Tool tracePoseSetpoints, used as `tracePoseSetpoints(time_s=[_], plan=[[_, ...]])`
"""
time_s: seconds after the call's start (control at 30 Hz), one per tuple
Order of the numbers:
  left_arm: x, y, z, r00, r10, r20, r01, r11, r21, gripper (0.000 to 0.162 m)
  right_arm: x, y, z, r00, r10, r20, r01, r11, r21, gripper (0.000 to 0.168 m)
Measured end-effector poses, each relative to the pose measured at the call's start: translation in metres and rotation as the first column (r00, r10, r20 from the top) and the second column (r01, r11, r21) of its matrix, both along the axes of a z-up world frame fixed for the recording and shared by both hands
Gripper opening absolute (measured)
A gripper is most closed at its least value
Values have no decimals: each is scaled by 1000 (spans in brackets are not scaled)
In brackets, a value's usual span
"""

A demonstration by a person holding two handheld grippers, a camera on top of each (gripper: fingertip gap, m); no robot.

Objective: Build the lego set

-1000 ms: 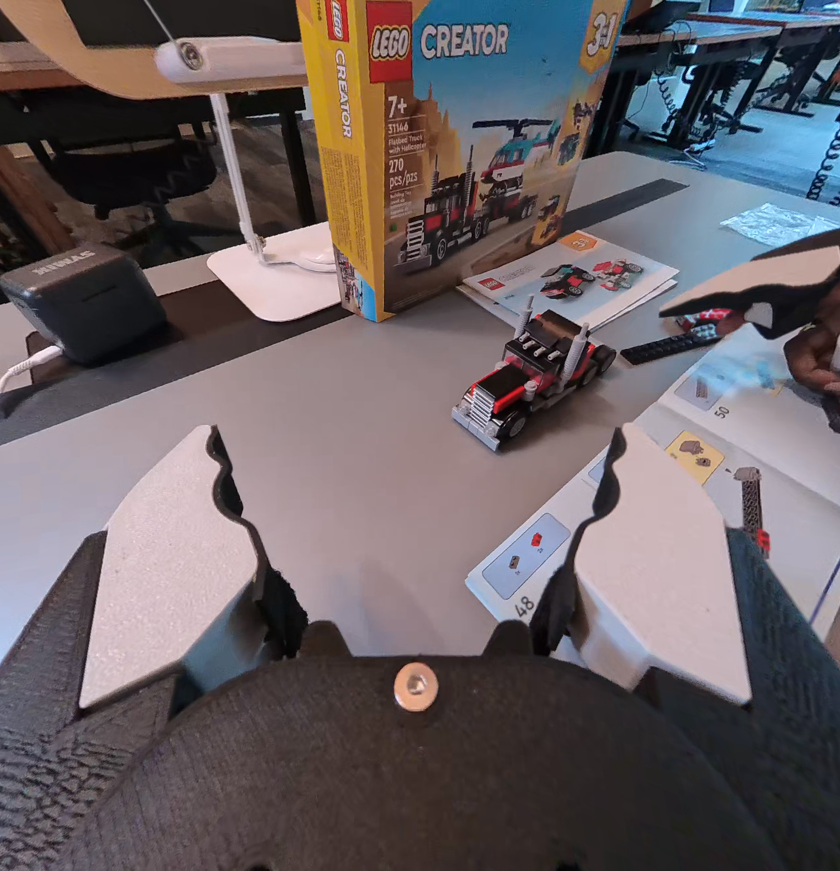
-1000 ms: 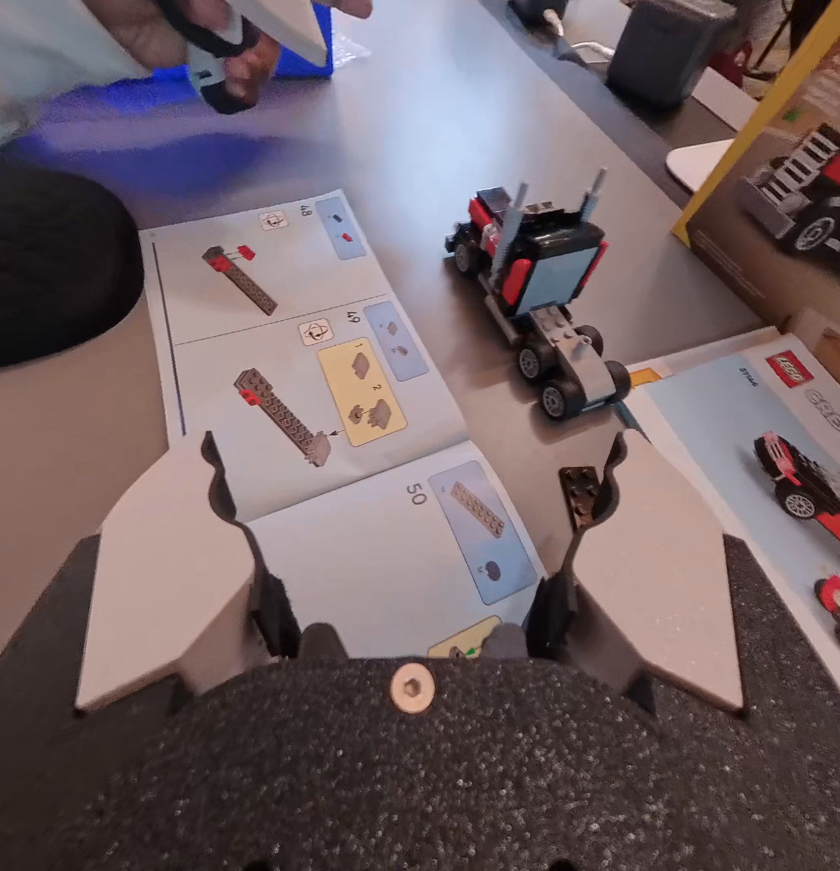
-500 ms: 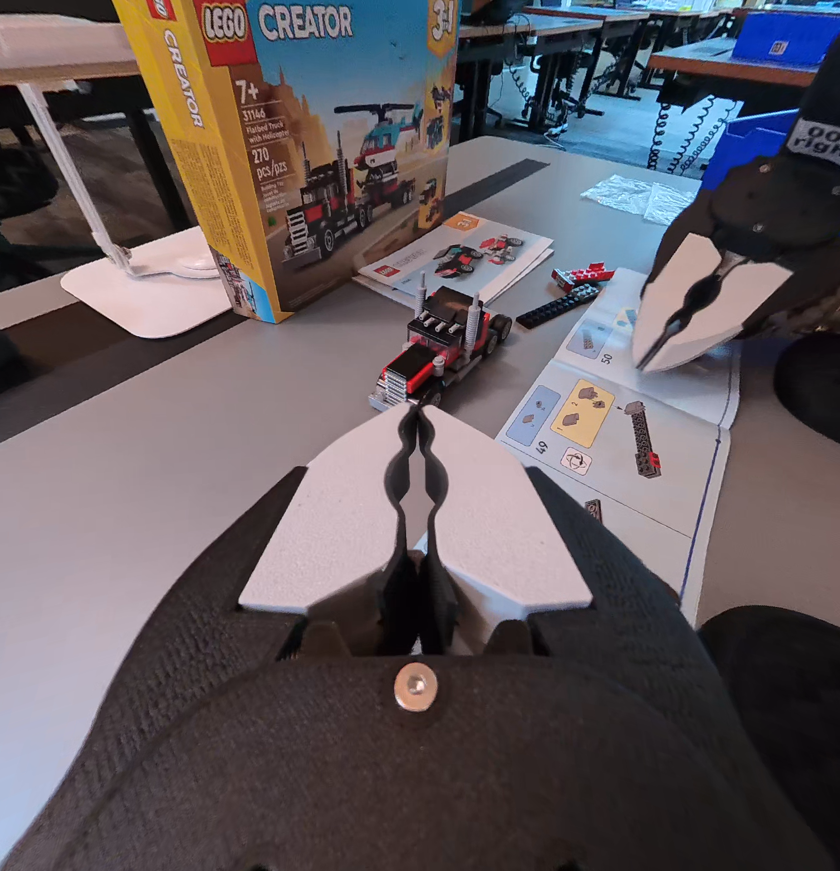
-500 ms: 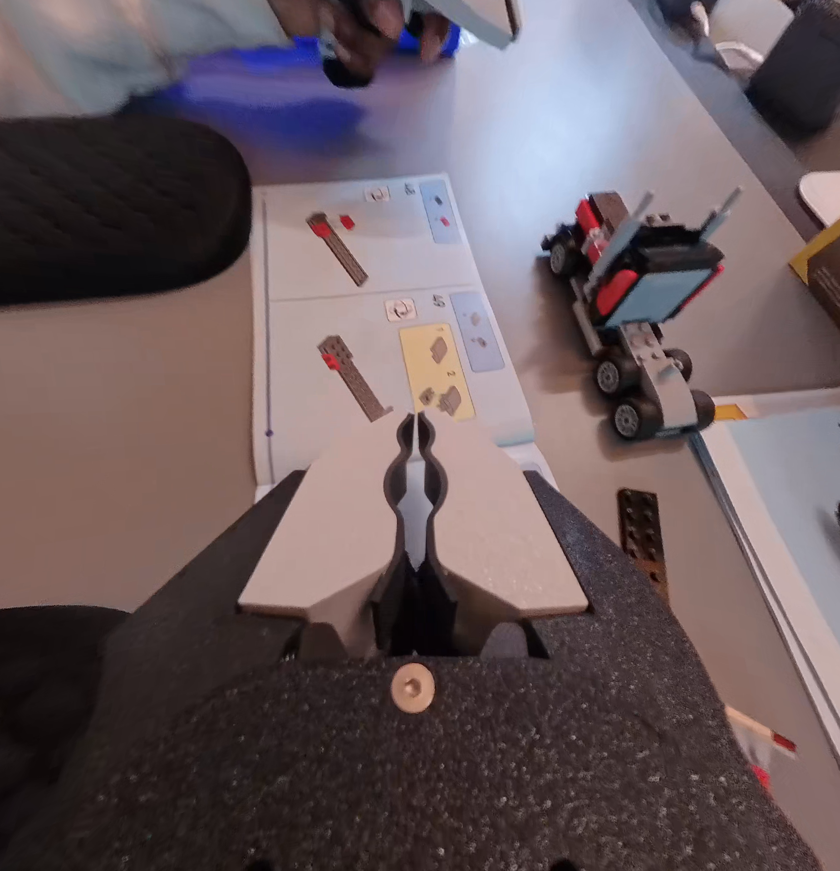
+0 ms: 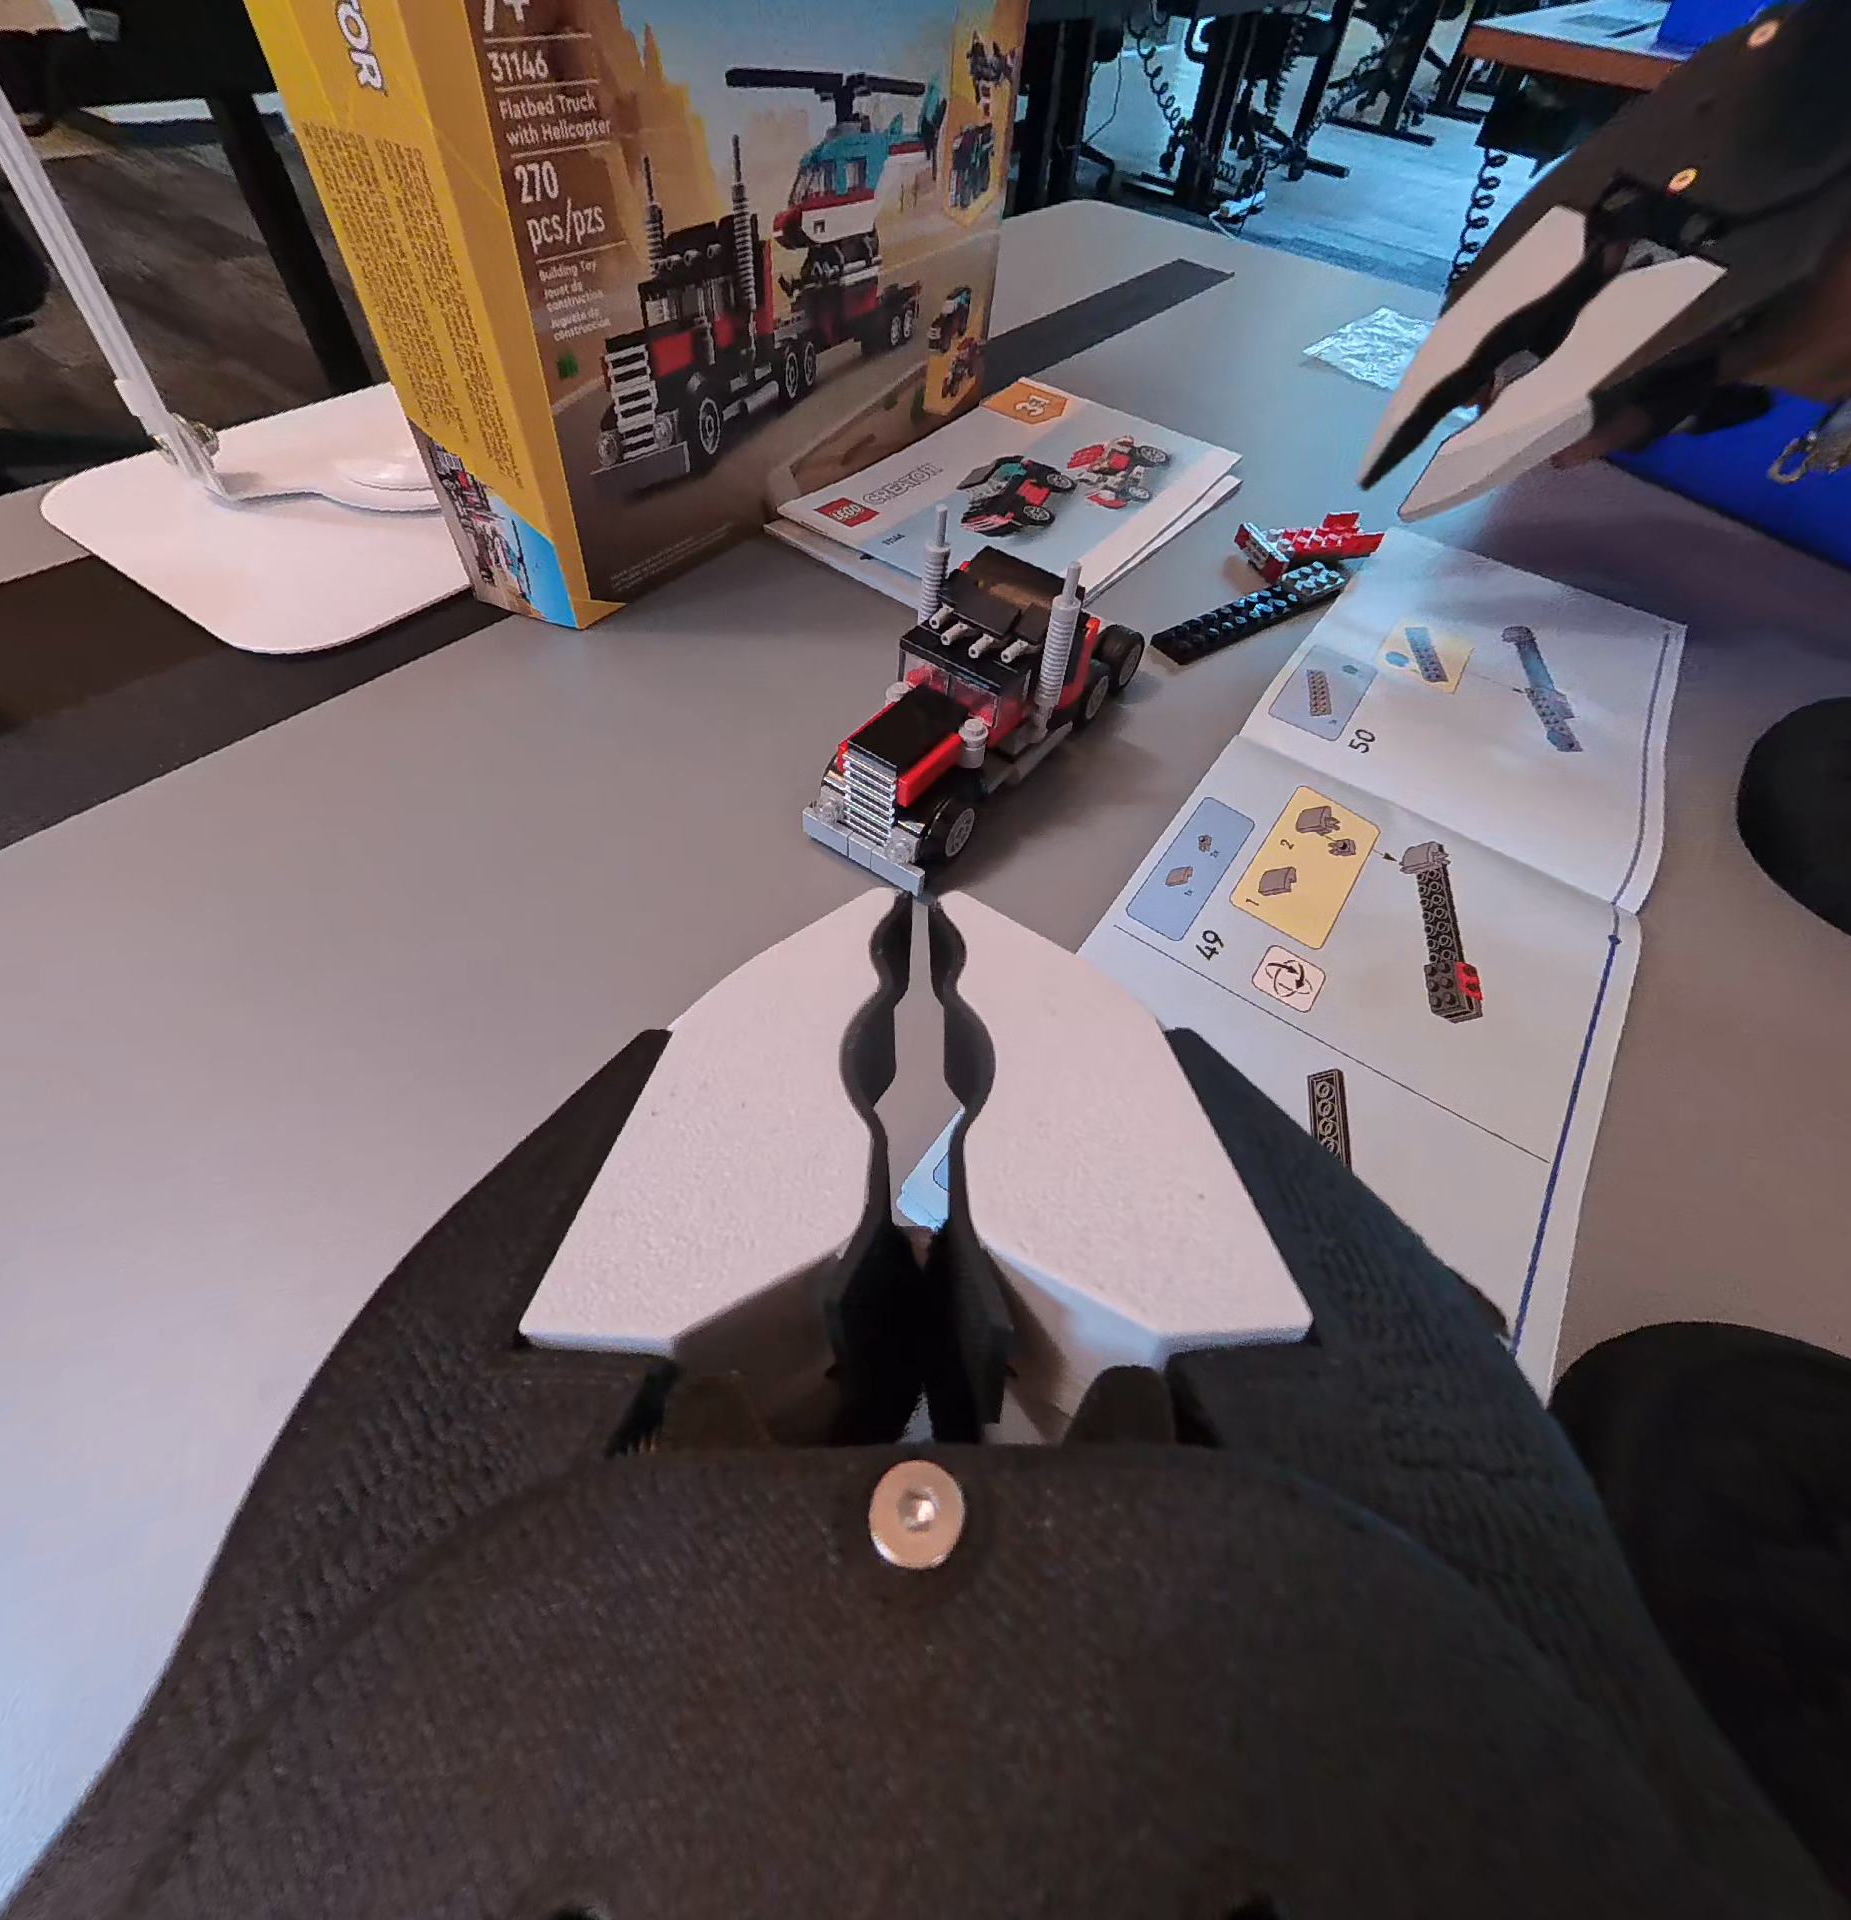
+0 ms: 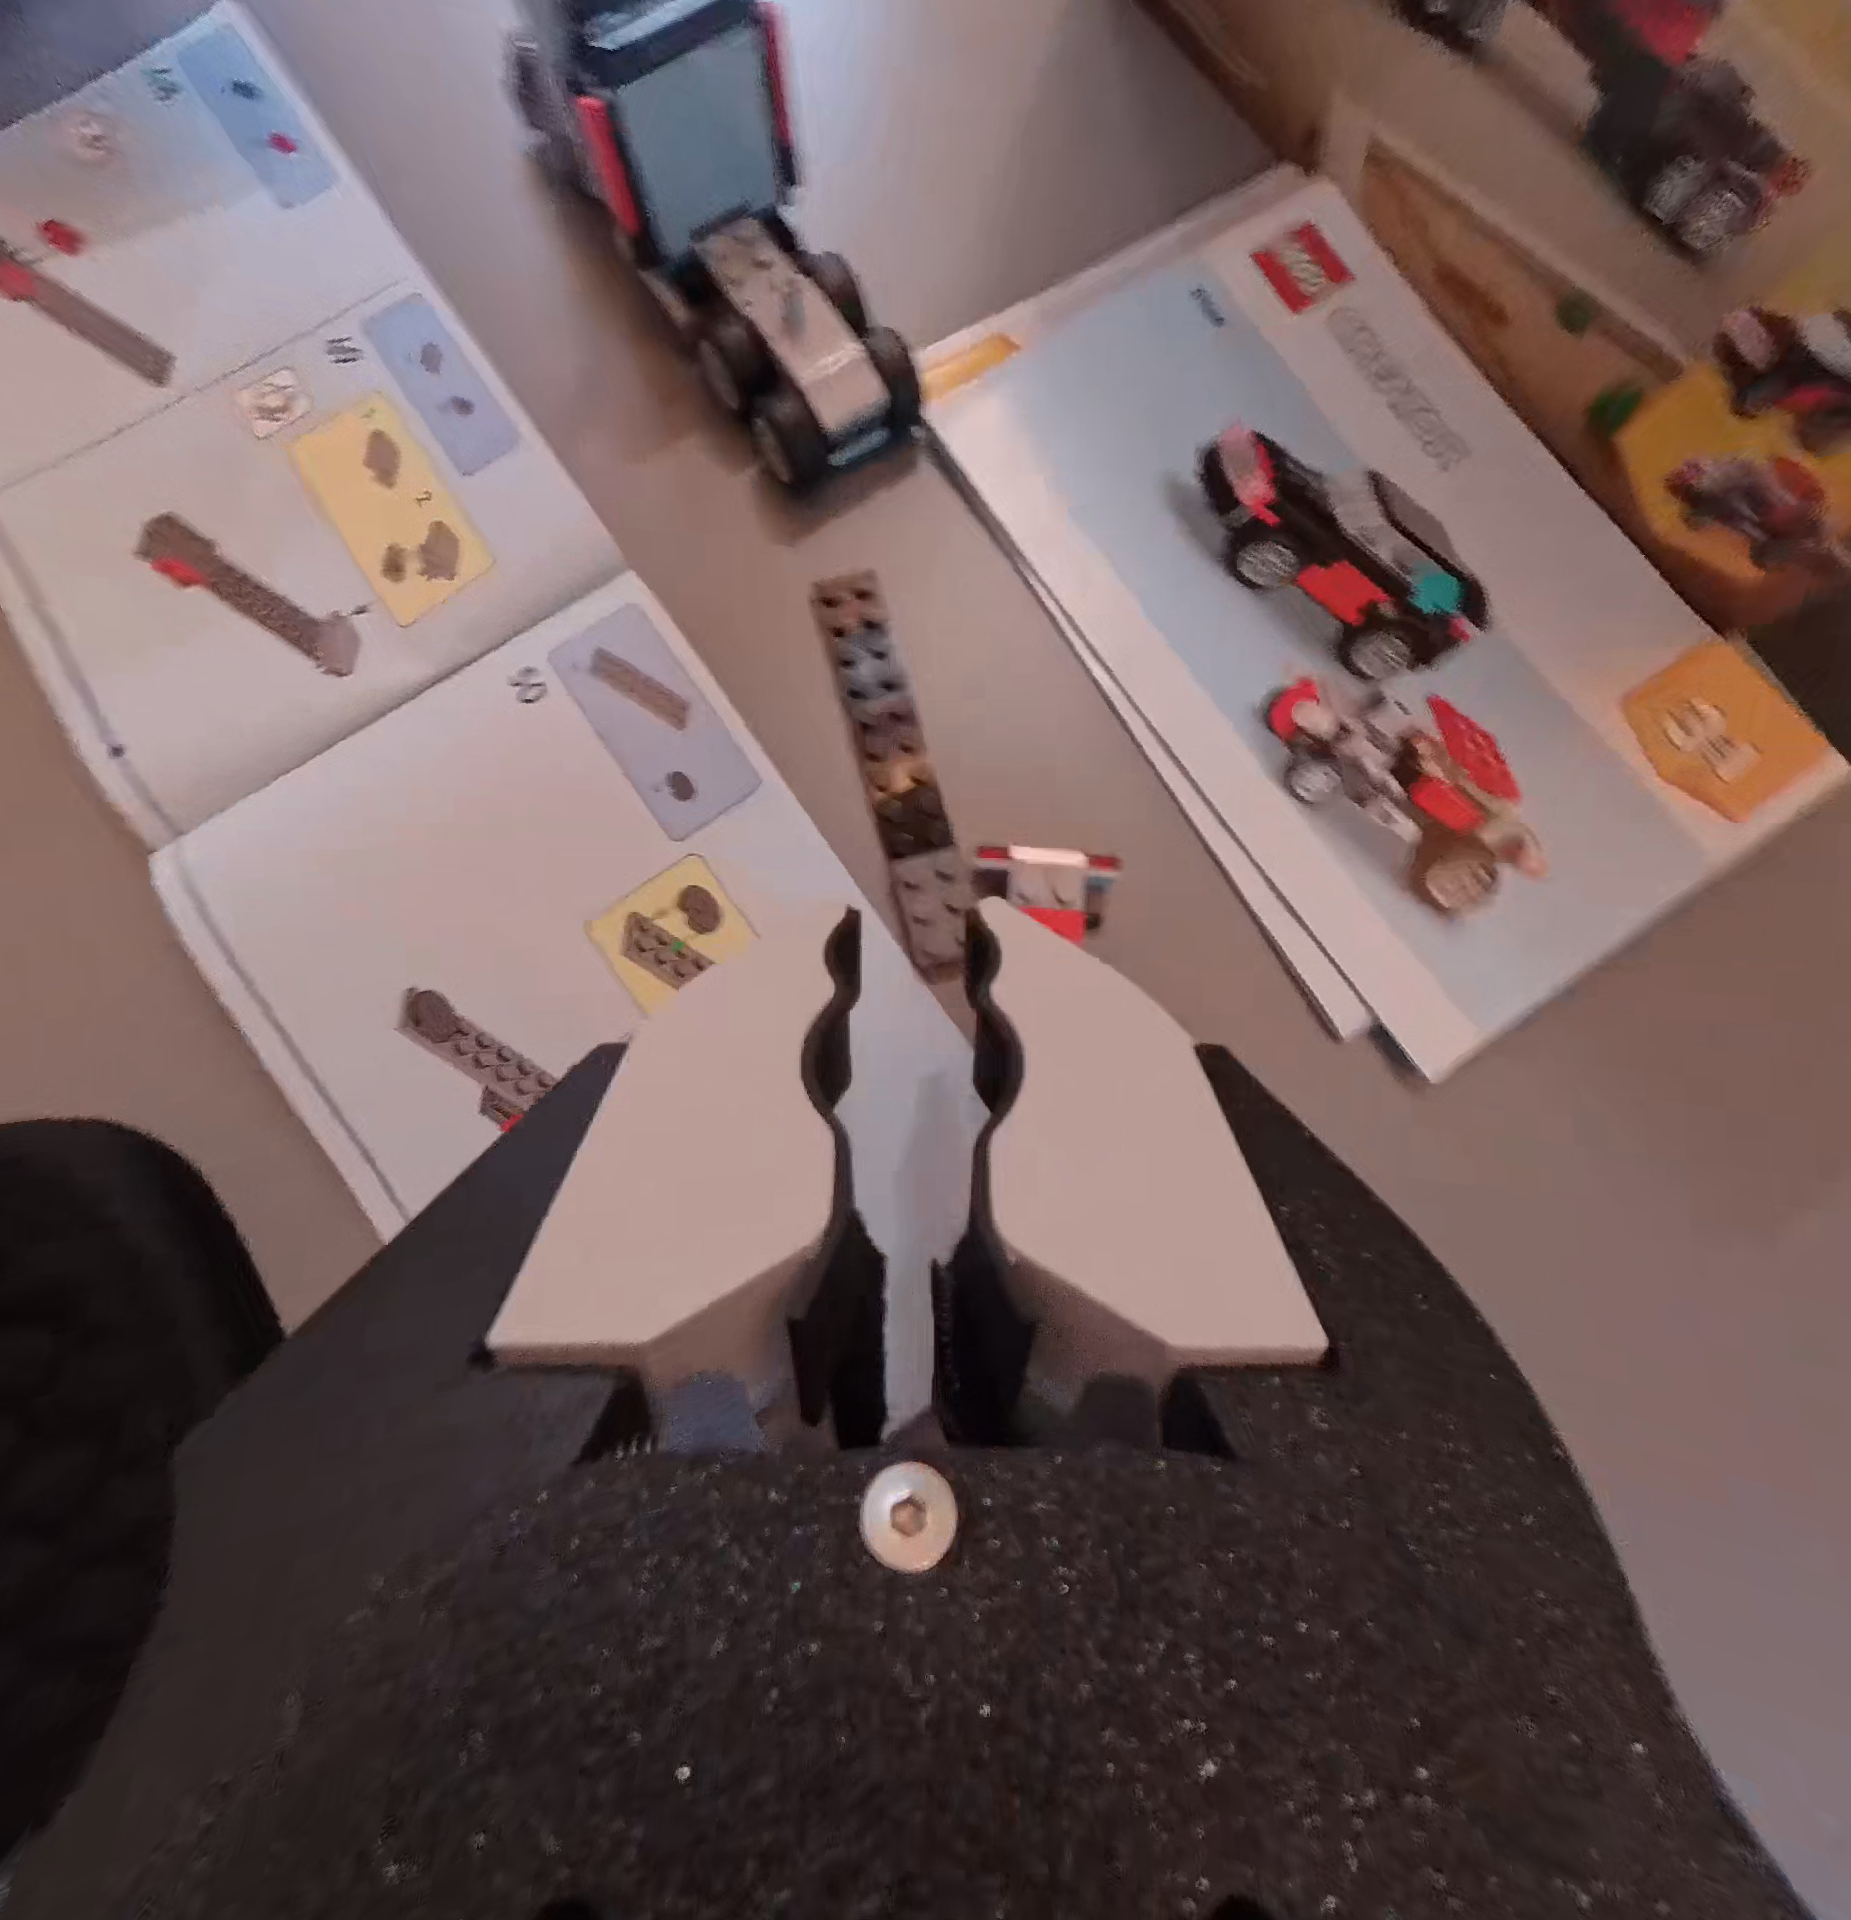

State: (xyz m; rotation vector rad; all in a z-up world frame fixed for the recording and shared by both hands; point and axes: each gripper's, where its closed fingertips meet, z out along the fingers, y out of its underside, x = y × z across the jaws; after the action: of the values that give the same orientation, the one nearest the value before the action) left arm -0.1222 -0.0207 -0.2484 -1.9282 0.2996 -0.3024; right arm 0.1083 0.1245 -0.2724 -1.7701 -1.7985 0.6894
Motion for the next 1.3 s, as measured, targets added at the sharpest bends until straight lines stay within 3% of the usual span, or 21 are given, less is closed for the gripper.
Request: tracePoseSetpoints(time_s=[0.07, 0.17, 0.43, 0.63, 0.83, 1.07, 1.3], plan=[[0, 0, -1, 1000, -3, -9, 3, 1000, -4, 4, -7, -8, -5, 997, 69, 28, -69, 997, 33, 16], [1, 0, -4, 1000, -6, -17, 6, 1000, -13, 4, -5, -2, -22, 989, 52, 136, -61, 996, 66, 24], [1, 0, -4, 1000, -14, -10, 13, 1000, -21, 5, -5, 8, -36, 990, 17, 141, -15, 1000, -16, 32], [2, -1, -6, 1000, -20, -18, 20, 999, -30, 6, -12, 5, -38, 989, 45, 140, -40, 999, -37, 19], [4, 0, -11, 999, -31, -16, 31, 998, -49, 7, -14, 8, -37, 991, 44, 125, -43, 999, -6, 17], [4, 1, -11, 1000, -19, -20, 18, 999, -42, 7, -14, -3, -3, 1000, -12, 9, 12, 1000, 11, 17], [5, 2, -11, 1000, -17, -24, 16, 999, -40, 7, -8, -54, 19, 998, -10, -68, 9, 1000, -23, 17]])
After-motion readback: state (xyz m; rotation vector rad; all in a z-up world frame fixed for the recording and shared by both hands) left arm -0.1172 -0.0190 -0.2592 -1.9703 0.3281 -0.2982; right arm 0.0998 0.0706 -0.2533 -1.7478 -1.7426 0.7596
